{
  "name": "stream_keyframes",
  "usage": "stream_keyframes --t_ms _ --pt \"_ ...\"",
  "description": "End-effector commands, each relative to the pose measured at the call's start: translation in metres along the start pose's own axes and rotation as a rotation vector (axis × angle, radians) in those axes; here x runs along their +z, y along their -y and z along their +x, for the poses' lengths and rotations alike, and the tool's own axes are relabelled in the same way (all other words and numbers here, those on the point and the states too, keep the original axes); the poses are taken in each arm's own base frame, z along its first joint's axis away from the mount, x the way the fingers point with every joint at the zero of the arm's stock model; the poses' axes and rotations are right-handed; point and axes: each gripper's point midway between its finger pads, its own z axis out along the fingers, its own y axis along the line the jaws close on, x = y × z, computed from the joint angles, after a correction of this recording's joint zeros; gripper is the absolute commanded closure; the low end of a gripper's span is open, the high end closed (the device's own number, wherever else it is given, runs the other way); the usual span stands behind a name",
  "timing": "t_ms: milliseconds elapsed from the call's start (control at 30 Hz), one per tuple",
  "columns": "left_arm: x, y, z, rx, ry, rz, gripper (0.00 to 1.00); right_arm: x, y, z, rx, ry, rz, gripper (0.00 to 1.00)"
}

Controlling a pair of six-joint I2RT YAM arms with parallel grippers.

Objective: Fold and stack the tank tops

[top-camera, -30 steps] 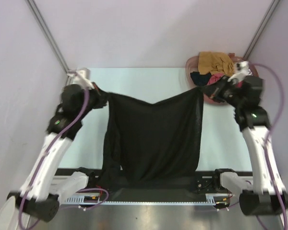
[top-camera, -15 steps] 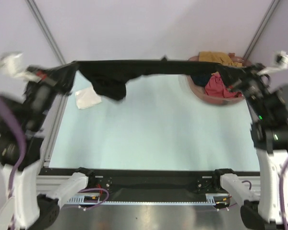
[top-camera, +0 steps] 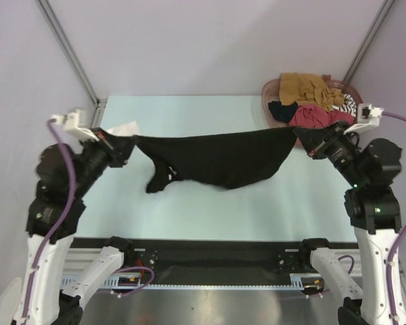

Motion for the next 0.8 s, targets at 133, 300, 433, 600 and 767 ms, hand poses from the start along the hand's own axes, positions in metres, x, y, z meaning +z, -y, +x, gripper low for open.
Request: stream_keyframes --t_ms 133,300,433,600,767 --pt "-0.009 0.036 -0.063 0.019 0.133 0.072 1.0 -0.021 -0.048 -0.061 -0.087 0.166 -0.093 1.0" --pt "0.048 0.009 -0.033 -0.002 0.013 -0.008 1.0 0.028 -0.005 -0.033 -0.021 0.021 -0.001 1.0" --pt "0.076 -0.016 -0.005 -0.034 -0.041 -0.049 1.0 0.051 0.02 -0.008 0.031 -0.042 0.027 1.0" --pt "0.067 -0.009 -0.021 0.004 0.011 -0.032 1.0 0.051 0.019 -0.01 0.001 -0.029 0.019 1.0" --pt "0.039 0.014 -0.049 0.051 0.065 0.018 1.0 0.035 -0.002 -0.023 -0.028 -0.007 -0.023 1.0"
